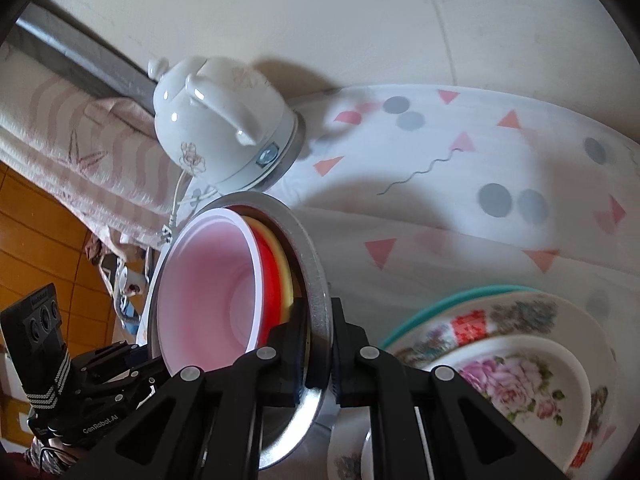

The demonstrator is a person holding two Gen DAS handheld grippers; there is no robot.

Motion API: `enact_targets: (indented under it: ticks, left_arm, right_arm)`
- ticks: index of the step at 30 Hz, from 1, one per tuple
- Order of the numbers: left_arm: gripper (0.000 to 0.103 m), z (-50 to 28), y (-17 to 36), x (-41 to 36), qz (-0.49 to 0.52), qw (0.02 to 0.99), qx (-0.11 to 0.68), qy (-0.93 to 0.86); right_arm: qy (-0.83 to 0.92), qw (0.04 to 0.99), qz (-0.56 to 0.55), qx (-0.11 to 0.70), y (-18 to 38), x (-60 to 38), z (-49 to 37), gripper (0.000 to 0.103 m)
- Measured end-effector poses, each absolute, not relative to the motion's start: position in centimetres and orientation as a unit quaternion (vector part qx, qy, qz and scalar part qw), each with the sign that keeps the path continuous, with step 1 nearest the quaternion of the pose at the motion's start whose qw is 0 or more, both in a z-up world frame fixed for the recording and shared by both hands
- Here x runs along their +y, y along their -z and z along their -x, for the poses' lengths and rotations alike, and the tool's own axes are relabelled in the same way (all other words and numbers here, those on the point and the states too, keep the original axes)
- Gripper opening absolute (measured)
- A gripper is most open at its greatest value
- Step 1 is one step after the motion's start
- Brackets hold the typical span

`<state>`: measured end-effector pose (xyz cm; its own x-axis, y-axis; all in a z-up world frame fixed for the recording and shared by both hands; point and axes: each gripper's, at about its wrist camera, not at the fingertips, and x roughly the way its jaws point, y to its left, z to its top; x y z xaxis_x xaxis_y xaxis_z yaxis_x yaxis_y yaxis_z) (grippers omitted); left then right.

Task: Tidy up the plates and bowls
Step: 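Carry the nested bowls with both grippers and lower them onto the plate stack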

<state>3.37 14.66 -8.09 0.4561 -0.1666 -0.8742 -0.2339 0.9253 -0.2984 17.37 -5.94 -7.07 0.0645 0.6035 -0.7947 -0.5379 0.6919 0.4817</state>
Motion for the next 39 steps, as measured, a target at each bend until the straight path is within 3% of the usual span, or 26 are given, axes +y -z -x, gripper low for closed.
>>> enact_targets:
  ticks: [21,39]
  left_arm:
    - [0.026,-7.0,7.0,7.3,0.125,0.833,0.530,0.097]
    - [0.026,-10.1,8.1,0.4,0.064,0.817,0.550,0.162]
  right_arm:
    - [-0.295,0.783,-0.126,0.533,5.5,-17.0,-15.0,0.011]
    - [-0.200,0.800,-0.207,0.527,8.1,-25.7,-13.5,0.011]
